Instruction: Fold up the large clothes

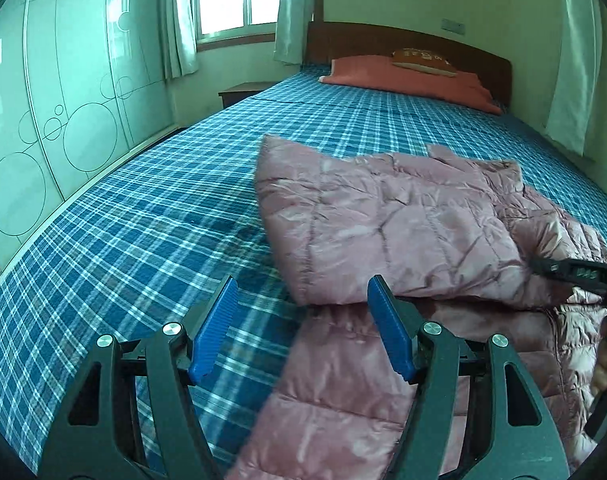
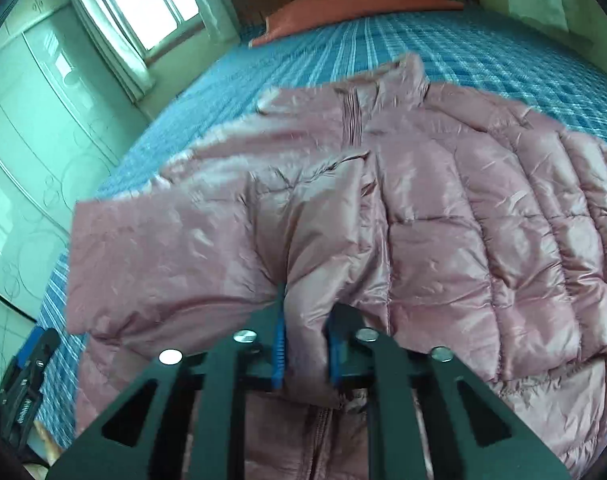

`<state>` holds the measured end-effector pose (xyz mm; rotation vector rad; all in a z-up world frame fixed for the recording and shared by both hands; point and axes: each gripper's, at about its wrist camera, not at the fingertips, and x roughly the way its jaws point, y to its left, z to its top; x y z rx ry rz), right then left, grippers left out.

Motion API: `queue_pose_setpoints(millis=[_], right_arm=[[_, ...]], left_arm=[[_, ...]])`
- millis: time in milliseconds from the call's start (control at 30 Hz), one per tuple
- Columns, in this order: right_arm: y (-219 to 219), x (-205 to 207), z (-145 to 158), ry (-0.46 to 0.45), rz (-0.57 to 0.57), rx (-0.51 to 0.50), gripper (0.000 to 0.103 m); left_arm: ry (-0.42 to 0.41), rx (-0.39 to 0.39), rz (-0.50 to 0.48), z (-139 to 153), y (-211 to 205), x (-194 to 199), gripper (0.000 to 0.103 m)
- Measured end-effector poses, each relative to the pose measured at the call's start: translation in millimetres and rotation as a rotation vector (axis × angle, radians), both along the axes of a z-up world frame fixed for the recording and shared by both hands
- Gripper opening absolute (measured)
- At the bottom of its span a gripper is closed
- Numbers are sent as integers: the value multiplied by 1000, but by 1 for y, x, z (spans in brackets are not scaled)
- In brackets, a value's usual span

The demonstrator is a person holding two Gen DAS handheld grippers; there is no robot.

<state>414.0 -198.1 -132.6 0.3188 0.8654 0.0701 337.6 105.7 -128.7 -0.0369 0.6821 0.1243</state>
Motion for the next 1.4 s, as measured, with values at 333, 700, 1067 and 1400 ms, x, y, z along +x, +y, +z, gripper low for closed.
queue_pose_setpoints(millis=[333, 700, 1067, 1400], right_arm=[[-99, -16, 13, -10, -172, -159, 12], [-118, -39, 21, -56, -307, -263, 46], [-79, -2, -25, 70, -127, -285, 46], [-82, 44, -9, 1, -190, -272, 47]], left_arm=[[17, -31, 9, -3, 12, 16, 68], [31, 33, -62, -3, -26, 61, 68], [201, 56, -58, -40, -37, 114, 68], [82, 3, -46, -7, -44, 136, 69]])
